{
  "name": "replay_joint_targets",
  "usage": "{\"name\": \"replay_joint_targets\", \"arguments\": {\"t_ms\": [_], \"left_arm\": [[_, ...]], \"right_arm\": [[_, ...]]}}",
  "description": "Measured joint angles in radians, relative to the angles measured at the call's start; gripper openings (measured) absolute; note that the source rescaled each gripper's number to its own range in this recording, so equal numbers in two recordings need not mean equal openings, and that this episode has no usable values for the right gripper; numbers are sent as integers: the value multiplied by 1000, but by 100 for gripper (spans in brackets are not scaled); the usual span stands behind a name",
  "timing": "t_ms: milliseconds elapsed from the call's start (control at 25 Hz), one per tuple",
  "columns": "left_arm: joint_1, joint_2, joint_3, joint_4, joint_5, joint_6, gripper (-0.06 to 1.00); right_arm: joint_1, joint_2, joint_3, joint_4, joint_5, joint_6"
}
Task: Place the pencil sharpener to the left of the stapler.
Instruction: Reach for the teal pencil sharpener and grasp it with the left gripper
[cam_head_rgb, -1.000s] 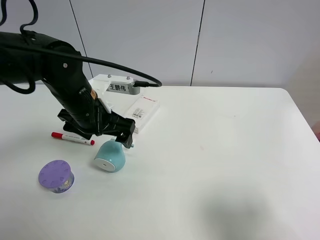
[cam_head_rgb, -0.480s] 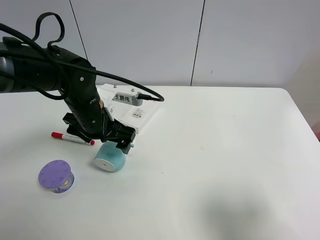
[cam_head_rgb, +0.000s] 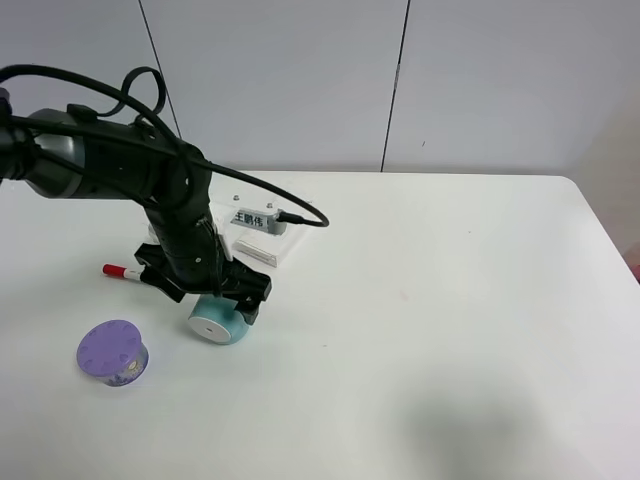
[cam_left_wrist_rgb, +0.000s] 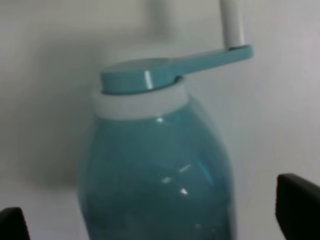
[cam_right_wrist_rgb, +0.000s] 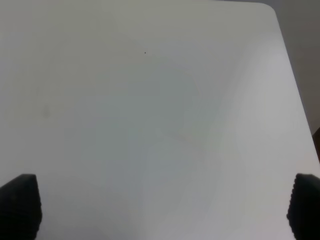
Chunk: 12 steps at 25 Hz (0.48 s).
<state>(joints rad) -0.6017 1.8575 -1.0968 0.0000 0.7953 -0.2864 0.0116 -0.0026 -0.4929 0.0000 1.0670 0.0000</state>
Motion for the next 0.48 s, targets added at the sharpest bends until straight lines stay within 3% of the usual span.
{"name": "replay_joint_targets", "arguments": {"t_ms": [480], "left_arm": [[21, 59, 0, -43, -65, 0, 100]], "right_arm": [[0, 0, 0, 0, 0, 0]]}}
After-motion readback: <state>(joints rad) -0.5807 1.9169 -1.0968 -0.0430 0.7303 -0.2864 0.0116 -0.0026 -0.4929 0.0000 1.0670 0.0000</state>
